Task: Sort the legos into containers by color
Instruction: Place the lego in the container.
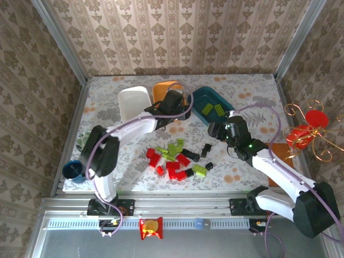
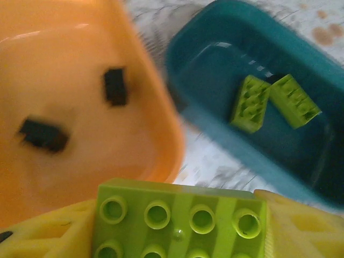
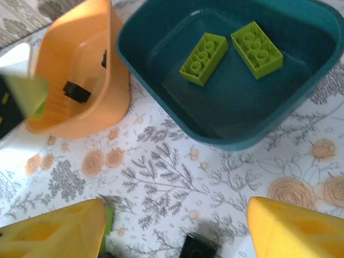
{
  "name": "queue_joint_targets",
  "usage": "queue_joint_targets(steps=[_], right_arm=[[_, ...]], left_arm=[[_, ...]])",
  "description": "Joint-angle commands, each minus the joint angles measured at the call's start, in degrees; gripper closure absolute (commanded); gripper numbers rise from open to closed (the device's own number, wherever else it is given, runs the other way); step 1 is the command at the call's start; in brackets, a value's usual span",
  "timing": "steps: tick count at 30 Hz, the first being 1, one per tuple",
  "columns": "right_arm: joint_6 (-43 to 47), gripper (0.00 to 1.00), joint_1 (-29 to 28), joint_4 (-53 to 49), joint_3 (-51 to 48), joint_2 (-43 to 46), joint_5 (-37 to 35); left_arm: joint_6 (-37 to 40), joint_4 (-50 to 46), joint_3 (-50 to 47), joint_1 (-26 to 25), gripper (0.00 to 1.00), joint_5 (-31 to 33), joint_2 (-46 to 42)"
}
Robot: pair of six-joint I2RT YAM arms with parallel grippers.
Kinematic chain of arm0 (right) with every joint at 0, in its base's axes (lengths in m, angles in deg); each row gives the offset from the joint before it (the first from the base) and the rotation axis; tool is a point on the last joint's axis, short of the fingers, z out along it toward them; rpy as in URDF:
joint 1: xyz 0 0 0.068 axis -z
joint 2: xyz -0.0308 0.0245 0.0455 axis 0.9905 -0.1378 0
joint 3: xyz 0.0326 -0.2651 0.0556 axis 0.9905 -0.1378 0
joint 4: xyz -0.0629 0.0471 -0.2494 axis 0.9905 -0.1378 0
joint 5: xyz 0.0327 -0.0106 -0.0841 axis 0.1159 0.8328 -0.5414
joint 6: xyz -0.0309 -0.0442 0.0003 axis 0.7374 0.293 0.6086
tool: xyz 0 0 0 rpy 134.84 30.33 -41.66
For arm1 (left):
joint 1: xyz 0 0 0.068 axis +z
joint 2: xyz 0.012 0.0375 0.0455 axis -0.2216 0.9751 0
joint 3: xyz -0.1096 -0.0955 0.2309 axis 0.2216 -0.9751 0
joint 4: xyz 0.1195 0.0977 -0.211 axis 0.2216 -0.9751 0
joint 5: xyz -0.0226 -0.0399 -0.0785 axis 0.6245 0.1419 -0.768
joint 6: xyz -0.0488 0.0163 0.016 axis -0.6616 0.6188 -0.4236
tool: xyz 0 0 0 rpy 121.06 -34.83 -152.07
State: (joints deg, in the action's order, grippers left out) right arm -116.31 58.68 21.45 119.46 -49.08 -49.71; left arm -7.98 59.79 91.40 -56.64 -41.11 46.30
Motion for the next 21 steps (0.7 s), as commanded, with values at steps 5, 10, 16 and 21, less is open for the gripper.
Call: queue_joint_targets(steps=[5, 10, 16, 21], right_arm=[[-2.4, 0.28, 0.1, -4.2, -3.1, 4.4, -1.2], [-2.3, 0.28, 0.1, -5.1, -3.6, 5.7, -1.1], [-1.9, 0.26, 0.1, -4.3, -3.7, 5.6, 0.5], [-1.3, 0.26, 0.1, -2.7, -3.2, 4.1, 4.0]], left_arm=[[5.1, 2.1, 20.6, -0.5, 0.47, -7.3, 16.3], [3.4, 3.6, 30.7, -0.6, 0.33, -10.4, 24.4], [2.4, 6.7, 28.9, -0.3, 0.11, -10.6, 20.9], [1.7, 10.7, 15.3, -0.1, 0.09, -10.4, 8.4]])
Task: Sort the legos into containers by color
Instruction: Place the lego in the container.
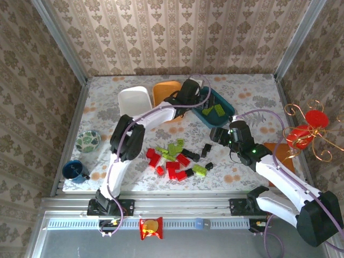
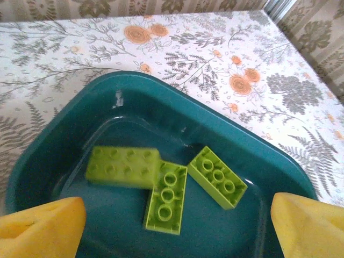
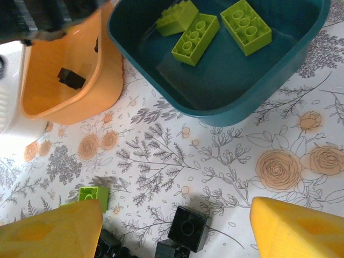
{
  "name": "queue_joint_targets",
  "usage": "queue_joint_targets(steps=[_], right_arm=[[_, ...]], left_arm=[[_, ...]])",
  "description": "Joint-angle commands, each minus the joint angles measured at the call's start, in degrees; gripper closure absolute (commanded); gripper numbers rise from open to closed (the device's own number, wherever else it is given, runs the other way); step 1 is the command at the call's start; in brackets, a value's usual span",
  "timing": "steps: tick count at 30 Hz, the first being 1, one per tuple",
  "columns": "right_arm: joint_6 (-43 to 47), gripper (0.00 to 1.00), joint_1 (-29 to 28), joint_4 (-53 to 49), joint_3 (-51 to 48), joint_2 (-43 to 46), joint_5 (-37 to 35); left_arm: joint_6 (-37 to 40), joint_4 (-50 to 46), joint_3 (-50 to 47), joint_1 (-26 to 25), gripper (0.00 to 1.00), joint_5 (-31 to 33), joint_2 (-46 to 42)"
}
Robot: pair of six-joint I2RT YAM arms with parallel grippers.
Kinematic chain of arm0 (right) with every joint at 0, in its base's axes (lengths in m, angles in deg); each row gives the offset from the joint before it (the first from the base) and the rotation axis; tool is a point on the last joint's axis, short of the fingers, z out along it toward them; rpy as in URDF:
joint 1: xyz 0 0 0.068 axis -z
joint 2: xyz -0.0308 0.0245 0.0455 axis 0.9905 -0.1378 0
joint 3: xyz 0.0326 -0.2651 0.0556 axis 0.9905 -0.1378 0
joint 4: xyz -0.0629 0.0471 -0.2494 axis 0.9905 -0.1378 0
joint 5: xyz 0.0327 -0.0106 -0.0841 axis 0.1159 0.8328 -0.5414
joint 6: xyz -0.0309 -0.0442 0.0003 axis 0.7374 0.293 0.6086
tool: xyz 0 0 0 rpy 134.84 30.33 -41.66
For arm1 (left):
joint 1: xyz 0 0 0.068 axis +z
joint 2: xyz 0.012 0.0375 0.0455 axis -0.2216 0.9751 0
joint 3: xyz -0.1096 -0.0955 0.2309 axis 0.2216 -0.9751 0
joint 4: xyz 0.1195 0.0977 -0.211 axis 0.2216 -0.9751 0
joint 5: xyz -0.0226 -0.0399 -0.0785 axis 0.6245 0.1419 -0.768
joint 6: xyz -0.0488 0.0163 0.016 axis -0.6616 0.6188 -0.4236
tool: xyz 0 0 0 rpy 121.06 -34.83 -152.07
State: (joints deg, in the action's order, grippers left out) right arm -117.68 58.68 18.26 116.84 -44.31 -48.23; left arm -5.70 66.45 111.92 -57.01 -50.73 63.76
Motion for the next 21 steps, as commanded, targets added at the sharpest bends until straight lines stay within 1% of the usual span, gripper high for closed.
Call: queue_joint_targets(steps=[1, 4, 7, 10, 12, 13, 16, 19, 21], right_arm=[[0.4, 0.26, 0.1, 1.0, -0.4, -1.3, 3.3], [1.3, 0.27, -0.2, 1.4, 0.8, -3.5, 5.3], [2.0, 0.29, -1.5, 0.1, 2.5, -6.5, 5.5], [2.0, 0.3, -3.4, -2.9, 4.6, -10.7, 2.4], [0.8, 0.31, -4.3, -3.3, 5.2, -13.8, 0.1], [-0.2, 0.31, -4.6, -3.1, 5.4, -15.2, -1.0], [-3.0, 0.31, -5.2, -2.2, 6.1, -18.9, -3.9], [-4.5, 0.32, -6.5, -2.9, 8.2, -22.6, -7.7], [-5.3, 0.33, -7.1, -4.5, 9.7, -25.6, -9.6]], left_arm=[[-1.0, 5.0, -9.3, 0.3, 0.08, -0.8, -12.5], [-1.9, 6.7, -22.0, 0.3, 0.07, -0.2, -22.4], [-2.9, 6.3, -33.7, 0.1, 0.07, 0.7, -31.5], [-3.7, 5.6, -44.9, -0.4, 0.04, 3.1, -40.1], [-4.3, 5.4, -51.5, -0.9, 0.0, 5.1, -46.0], [-4.7, 5.2, -54.8, -1.1, 0.0, 6.2, -49.0], [-5.6, 4.4, -62.6, -1.8, 0.0, 9.8, -57.3], [-5.8, 3.2, -68.0, -2.6, 0.0, 13.9, -64.6], [-6.2, 2.5, -70.8, -2.7, 0.0, 15.5, -68.5]])
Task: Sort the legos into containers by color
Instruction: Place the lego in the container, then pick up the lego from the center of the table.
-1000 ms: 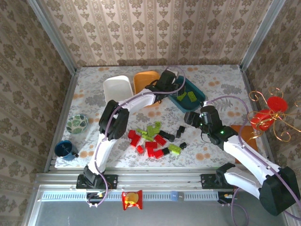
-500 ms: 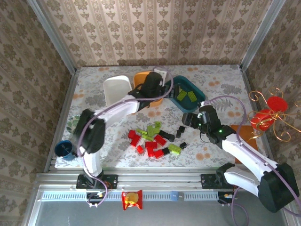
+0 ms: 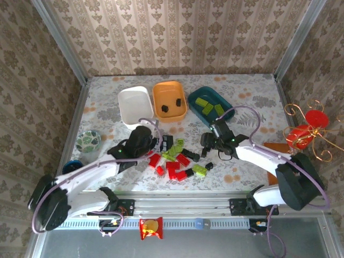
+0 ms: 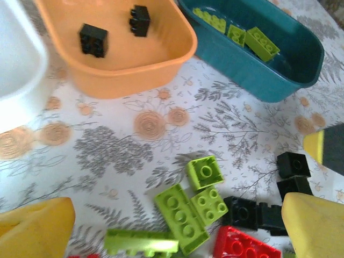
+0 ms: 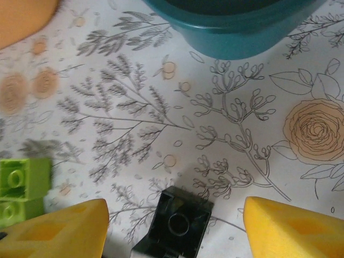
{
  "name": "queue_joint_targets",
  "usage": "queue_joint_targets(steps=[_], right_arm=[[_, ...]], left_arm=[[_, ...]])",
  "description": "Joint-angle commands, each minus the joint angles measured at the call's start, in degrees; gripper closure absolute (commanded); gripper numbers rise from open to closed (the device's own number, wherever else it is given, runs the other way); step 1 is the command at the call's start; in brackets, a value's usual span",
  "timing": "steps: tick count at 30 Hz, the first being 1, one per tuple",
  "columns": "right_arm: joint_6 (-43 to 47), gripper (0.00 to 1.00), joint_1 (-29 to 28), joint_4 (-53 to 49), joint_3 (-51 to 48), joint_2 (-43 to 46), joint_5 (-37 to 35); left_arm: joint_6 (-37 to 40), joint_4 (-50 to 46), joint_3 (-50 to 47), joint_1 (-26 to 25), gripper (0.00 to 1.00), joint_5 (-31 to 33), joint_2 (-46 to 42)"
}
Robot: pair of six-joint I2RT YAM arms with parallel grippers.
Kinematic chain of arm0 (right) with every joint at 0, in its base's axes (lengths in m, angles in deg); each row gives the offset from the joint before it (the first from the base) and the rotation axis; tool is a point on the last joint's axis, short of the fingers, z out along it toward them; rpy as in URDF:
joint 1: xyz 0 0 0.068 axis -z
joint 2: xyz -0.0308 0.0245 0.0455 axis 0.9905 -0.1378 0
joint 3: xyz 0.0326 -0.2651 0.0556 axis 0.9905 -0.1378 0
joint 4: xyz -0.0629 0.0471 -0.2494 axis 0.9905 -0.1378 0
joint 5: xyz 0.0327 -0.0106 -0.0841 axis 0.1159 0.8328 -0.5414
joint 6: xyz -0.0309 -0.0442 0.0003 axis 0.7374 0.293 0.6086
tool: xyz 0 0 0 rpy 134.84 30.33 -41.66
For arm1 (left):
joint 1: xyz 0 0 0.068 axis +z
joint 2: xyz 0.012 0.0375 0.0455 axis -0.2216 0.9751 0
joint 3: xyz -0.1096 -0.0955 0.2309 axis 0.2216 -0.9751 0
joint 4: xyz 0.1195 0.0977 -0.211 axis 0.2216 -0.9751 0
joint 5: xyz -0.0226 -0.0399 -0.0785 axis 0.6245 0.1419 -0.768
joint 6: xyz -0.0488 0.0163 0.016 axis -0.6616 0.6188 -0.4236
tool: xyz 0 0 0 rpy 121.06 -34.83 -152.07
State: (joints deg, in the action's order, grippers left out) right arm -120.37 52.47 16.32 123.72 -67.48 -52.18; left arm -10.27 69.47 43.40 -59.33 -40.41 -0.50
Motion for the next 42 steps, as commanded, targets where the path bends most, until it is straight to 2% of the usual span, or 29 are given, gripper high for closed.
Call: queue_joint_targets(steps=[1, 7, 9, 16, 22, 27, 33, 36, 39, 42], right_arm=[[-3.1, 0.34, -1.2, -3.1, 3.3, -3.5, -6.6], [-5.1, 0.39, -2.5, -3.6, 4.1, -7.3, -7.5], [-5.6, 0.4, -3.3, -4.2, 4.9, -8.4, -7.9], [-7.9, 0.52, -4.4, -6.4, 4.8, -10.3, -9.0], [-8.3, 0.53, -4.5, -5.8, 4.3, -12.3, -7.6], [-7.8, 0.66, -4.4, -5.4, 4.4, -12.0, -7.4], [-0.6, 0.73, -4.3, -5.2, 6.8, -3.9, -9.3], [5.4, 0.74, -4.6, -4.3, 11.5, -1.6, -7.1], [10.2, 0.74, -4.7, -2.6, 18.2, -5.2, -1.3], [14.1, 0.74, -4.7, -0.2, 27.0, -12.5, 5.2]], left_arm=[[-1.8, -0.7, -3.5, -0.4, 0.0, 5.6, -5.9], [-1.9, -2.7, -7.2, -0.4, 0.0, 6.8, -11.2], [-1.7, -2.8, -7.6, -0.3, 0.0, 6.8, -11.4], [-1.4, -2.6, -8.1, -0.3, 0.0, 6.7, -11.5], [-1.1, -3.3, -8.0, 0.2, 0.0, 6.9, -11.7], [-1.0, -3.7, -7.7, 0.6, 0.0, 6.7, -11.8], [-0.8, -5.1, -7.5, 0.9, 0.0, 8.0, -12.6], [-1.0, -6.0, -7.7, 1.0, 0.0, 9.7, -13.7], [-1.8, -6.8, -8.3, 1.1, 0.0, 11.2, -14.9], [-2.9, -8.1, -8.6, 1.4, 0.0, 12.0, -15.8]])
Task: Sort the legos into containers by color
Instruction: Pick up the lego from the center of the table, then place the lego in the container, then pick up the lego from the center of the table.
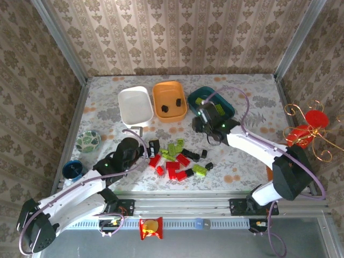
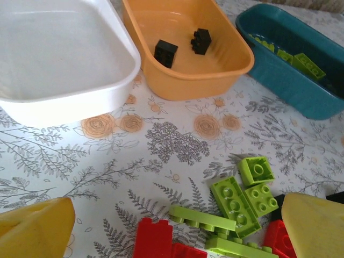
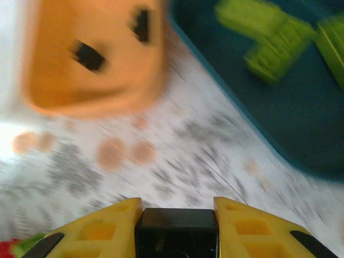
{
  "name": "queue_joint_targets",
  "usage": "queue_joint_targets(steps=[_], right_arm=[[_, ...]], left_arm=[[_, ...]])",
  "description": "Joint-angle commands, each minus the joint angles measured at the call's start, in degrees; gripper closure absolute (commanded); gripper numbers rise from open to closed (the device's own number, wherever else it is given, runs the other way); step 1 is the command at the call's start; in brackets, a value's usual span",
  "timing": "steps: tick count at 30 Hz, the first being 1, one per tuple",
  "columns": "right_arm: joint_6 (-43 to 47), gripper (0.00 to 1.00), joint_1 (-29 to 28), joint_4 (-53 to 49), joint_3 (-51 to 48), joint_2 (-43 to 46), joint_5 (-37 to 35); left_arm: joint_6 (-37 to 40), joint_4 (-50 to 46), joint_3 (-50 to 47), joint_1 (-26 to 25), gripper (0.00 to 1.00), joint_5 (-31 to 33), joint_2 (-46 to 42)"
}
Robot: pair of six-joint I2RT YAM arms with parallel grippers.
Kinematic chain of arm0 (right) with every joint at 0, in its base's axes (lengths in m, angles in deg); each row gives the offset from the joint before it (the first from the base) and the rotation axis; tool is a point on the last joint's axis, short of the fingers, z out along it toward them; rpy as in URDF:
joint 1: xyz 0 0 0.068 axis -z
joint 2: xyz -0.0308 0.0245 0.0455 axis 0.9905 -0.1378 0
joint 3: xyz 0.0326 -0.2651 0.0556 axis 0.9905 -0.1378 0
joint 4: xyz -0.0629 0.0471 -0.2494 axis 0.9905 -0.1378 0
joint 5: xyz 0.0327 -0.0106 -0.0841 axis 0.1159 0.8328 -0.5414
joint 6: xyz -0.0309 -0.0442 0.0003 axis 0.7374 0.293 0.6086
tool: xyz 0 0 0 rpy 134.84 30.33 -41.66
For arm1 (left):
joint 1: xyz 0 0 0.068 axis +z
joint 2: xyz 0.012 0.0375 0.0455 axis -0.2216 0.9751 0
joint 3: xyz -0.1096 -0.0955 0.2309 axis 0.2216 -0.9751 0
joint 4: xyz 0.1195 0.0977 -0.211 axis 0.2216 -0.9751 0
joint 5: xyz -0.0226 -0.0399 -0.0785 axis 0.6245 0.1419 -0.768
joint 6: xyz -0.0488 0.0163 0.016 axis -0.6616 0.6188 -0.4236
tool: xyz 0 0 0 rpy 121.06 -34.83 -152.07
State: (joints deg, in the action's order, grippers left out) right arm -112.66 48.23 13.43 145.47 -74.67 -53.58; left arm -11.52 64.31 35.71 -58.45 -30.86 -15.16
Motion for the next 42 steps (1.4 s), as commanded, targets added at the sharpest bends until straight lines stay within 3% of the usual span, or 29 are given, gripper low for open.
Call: queue_joint_targets(steps=[1, 12, 13, 15, 18, 21, 25, 30, 36, 39, 42], right_arm=[[7.1, 0.74, -0.4, 3.1, 8.3, -8.2, 7.0], [7.8, 0.69, 1.8, -4.3, 43.7, -37.4, 7.6], [7.5, 0.62, 2.0, -5.3, 46.3, -39.2, 8.2], [7.1, 0.38, 2.0, -7.3, 50.5, -41.4, 8.8], [6.7, 0.28, 2.0, -7.1, 51.5, -40.7, 9.6], [6.6, 0.27, 2.0, -4.9, 47.3, -36.5, 9.9], [6.2, 0.27, 2.0, 0.0, 35.5, -27.1, 10.8], [4.7, 0.27, 1.6, 5.9, 17.5, -15.7, 11.7], [2.1, 0.27, 1.5, 10.7, 1.3, -6.2, 11.8], [1.6, 0.27, 1.5, 11.1, -2.7, -3.4, 11.6], [1.4, 0.28, 1.5, 11.6, -5.4, -1.4, 11.3]], left_arm=[[-1.8, -3.4, -0.9, 0.7, 0.0, 2.2, -1.5], [-5.0, -12.7, 0.8, 4.5, 0.05, -2.5, -2.6], [-5.2, -13.3, 1.1, 5.6, 0.05, -4.0, -2.7], [-5.0, -14.5, 2.2, 7.6, 0.04, -6.7, -3.2], [-2.7, -16.4, 5.5, 9.4, 0.03, -9.7, -3.7], [-1.0, -17.4, 8.4, 9.5, 0.04, -11.5, -3.0], [-0.3, -18.7, 10.3, 9.5, 0.14, -14.6, 0.7], [0.0, -17.0, 8.3, 8.2, 0.14, -18.2, 6.6], [0.5, -15.9, 7.9, 3.3, 0.24, -16.6, 15.7], [0.7, -15.8, 8.3, 2.8, 0.33, -14.7, 18.5], [1.0, -15.3, 8.5, 2.9, 0.35, -13.2, 21.1]])
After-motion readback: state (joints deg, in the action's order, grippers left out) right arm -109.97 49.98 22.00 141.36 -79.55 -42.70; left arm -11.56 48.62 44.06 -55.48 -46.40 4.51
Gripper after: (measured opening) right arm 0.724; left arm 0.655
